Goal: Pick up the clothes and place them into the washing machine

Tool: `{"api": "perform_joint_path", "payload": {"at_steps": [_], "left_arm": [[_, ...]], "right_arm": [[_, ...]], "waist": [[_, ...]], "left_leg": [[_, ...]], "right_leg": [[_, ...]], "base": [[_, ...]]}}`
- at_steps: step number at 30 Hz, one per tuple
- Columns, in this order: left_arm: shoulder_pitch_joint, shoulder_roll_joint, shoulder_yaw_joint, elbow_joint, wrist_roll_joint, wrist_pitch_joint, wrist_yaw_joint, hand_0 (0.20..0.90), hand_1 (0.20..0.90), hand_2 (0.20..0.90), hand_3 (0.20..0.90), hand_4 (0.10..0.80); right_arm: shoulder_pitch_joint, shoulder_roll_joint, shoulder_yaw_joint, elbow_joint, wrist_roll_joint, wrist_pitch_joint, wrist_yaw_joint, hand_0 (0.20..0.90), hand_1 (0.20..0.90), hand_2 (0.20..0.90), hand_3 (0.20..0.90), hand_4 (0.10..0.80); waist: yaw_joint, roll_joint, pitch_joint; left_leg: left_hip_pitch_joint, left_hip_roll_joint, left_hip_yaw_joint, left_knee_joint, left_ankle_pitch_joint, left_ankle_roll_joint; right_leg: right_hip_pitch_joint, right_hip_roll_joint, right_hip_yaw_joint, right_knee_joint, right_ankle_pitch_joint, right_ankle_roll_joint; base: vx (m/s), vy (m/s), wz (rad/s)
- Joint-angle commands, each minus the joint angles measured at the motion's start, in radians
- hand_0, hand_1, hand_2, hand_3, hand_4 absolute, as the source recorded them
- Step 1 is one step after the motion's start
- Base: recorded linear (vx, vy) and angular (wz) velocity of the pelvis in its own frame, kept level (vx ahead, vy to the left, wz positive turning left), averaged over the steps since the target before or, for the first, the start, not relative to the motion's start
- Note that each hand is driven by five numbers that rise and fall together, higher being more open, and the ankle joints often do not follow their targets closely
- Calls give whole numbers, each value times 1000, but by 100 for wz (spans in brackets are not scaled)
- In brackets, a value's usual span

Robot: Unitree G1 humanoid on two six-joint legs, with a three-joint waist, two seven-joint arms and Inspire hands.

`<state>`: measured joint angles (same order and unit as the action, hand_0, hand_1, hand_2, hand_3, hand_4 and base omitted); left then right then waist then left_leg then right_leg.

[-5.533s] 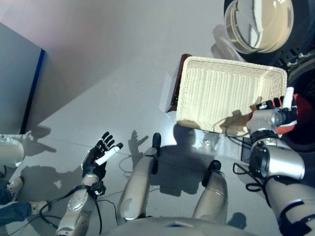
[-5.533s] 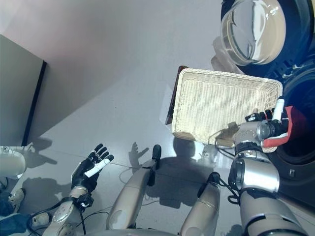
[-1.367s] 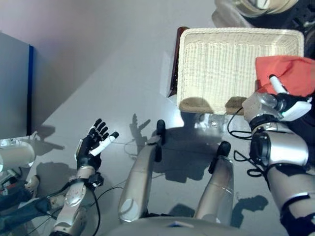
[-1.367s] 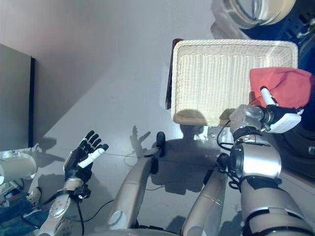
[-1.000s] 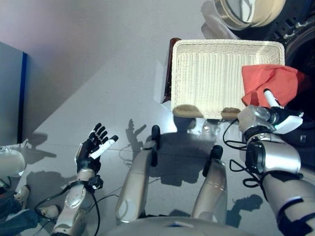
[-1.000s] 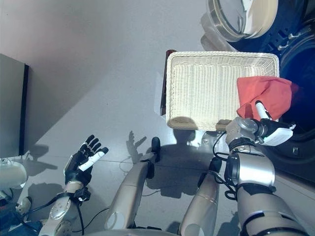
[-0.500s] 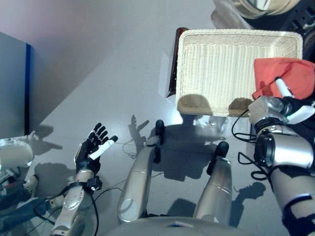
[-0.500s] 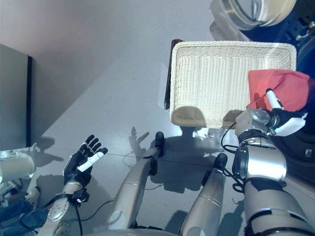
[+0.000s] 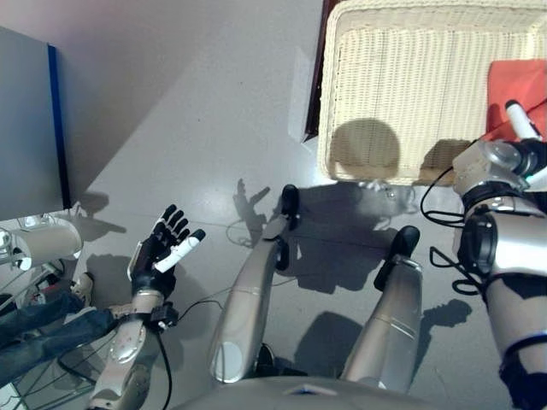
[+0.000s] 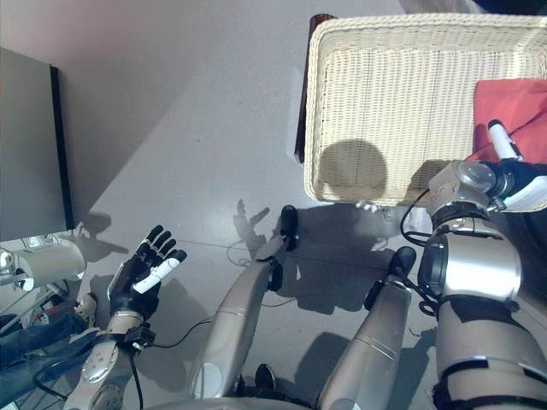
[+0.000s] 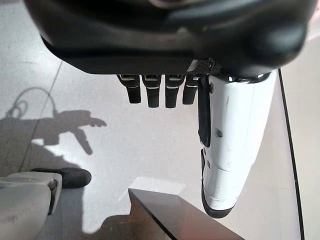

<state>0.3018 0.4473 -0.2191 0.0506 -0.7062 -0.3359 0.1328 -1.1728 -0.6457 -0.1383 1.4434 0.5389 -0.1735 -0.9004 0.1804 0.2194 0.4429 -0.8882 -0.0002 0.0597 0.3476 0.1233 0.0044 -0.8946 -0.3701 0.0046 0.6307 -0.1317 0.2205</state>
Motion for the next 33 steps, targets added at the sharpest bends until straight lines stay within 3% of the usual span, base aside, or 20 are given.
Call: {"api": "perform_joint_path", "payload": {"at_steps": [1,2,3,4,5,8,9,10,23,24,27,31,33], "left_arm": [[46,46,36,-47,-9,-80,28,900,900,900,900,800],[43,46,37,-47,-8,-79,29,900,900,900,900,800],[39,48,40,-45,-6,-83,31,900,900,900,900,800],[38,49,44,-46,-7,-88,33,900,900,900,900,800],[38,48,44,-47,-7,-88,33,900,900,900,900,800],[35,49,46,-46,-11,-89,30,900,900,900,900,800],[32,52,50,-45,-12,-91,30,900,900,900,900,800],[33,55,52,-44,-14,-93,29,900,900,900,900,800],[35,59,74,-34,-27,-93,20,900,900,900,900,800],[36,60,74,-33,-27,-93,19,900,900,900,900,800],[29,47,86,-14,-32,-80,21,900,900,900,900,800],[34,44,91,-5,-49,-57,21,900,900,900,900,800],[44,41,85,7,-59,-46,17,900,900,900,900,800]], "right_arm": [[-31,-79,64,-29,-25,-16,-19,900,900,900,900,800],[-31,-85,66,-26,-27,-11,-14,900,900,900,900,800],[-40,-92,72,-24,-27,-7,-7,496,496,496,496,512],[-45,-96,79,-25,-30,-5,-8,293,293,293,293,367],[-48,-96,81,-25,-30,-5,-8,200,200,200,200,300],[-52,-106,81,-23,-21,-8,6,200,200,200,200,300],[-58,-111,84,-19,-15,-8,10,200,200,200,200,300],[-61,-114,86,-17,-14,-10,12,200,200,200,200,300],[-64,-129,81,-6,23,-34,34,200,200,200,200,300],[-60,-128,79,-7,25,-35,34,200,200,200,200,300],[-29,-88,-17,-82,242,-173,95,200,200,200,200,300],[10,-48,-65,-120,386,-243,158,200,200,200,200,300],[13,-45,-50,-113,343,-227,143,200,200,200,200,300]], "waist": [[-5,36,-10],[-5,38,-10],[-3,37,-19],[-4,37,-18],[-4,37,-18],[-7,41,-11],[-5,38,-22],[-6,40,-18],[-1,26,-48],[-2,28,-40],[-14,16,-50],[-24,4,-52],[-27,-4,-57]], "left_leg": [[-30,40,-16,24,-59,-79],[-36,38,-16,22,-56,-79],[-32,36,-21,18,-78,-84],[-35,37,-18,17,-76,-84],[-36,36,-17,16,-75,-84],[-45,40,-10,10,-48,-80],[-37,39,-17,3,-70,-86],[-46,42,-10,-2,-43,-81],[-33,43,-15,-16,-62,-88],[-41,45,-10,-16,-38,-84],[-25,47,-14,-15,-64,-90],[-26,55,-8,-16,-42,-88],[-17,57,-7,-14,-46,-90]], "right_leg": [[-75,16,13,-68,118,-46],[-82,15,14,-68,119,-46],[-84,14,20,-61,95,-40],[-87,14,21,-60,97,-41],[-89,14,22,-60,97,-41],[-101,14,19,-64,124,-47],[-96,13,24,-62,102,-40],[-105,14,20,-69,128,-46],[-94,18,21,-67,106,-40],[-101,18,17,-71,131,-46],[-86,25,21,-69,107,-43],[-85,28,17,-80,131,-48],[-74,30,15,-79,125,-49]], "base": [[-113,21,-5],[-16,9,-4],[75,-4,-1],[80,-5,0],[0,0,0],[-43,9,-1],[-98,18,-2],[0,0,0],[5,-2,0],[-88,11,-2],[41,-2,0],[3,2,-3],[30,-12,-4]]}}
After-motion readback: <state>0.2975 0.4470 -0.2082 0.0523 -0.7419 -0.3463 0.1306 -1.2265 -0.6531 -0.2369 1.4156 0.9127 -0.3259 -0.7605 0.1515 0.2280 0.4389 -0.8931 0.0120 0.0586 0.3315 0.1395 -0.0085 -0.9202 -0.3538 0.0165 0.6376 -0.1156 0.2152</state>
